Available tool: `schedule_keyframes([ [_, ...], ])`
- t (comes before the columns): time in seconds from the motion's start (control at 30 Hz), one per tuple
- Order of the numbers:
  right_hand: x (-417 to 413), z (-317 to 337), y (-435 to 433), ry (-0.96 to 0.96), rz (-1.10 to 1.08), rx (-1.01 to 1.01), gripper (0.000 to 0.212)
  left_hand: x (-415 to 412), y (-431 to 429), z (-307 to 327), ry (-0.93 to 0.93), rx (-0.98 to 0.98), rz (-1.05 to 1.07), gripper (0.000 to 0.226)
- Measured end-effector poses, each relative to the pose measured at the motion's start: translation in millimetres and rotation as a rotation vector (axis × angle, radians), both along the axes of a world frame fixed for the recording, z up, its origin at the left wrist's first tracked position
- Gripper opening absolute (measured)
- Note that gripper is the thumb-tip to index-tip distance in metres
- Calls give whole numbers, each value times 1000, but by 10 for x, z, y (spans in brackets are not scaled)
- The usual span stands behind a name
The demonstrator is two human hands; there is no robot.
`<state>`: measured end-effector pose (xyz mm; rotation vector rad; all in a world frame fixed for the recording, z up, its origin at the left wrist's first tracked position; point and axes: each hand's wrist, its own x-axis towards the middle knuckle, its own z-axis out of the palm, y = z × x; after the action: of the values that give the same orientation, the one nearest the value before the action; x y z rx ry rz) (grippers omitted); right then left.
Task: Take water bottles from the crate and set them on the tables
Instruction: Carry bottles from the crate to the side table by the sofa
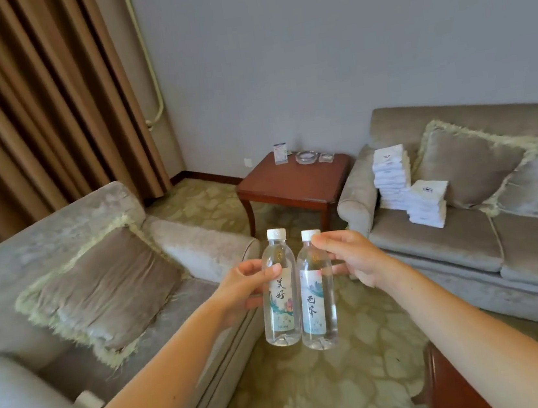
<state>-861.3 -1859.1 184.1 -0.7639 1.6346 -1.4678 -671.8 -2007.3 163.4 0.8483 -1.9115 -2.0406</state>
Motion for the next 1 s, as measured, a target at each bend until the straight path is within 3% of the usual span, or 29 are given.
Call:
schedule_keyframes([
  [0.2,-583,83,-644,-33,-80,-22,17,-715,-724,144,15,-34,-81,55],
  [0.57,-2005,-72,-1871,-86,-155,12,26,-2203,-2032,-2,-53,-24,-162,52],
  [1.0,-4410,106,-3598,-10,-33,5,15,-4508,-3491,16,-7,-10,-5,46],
])
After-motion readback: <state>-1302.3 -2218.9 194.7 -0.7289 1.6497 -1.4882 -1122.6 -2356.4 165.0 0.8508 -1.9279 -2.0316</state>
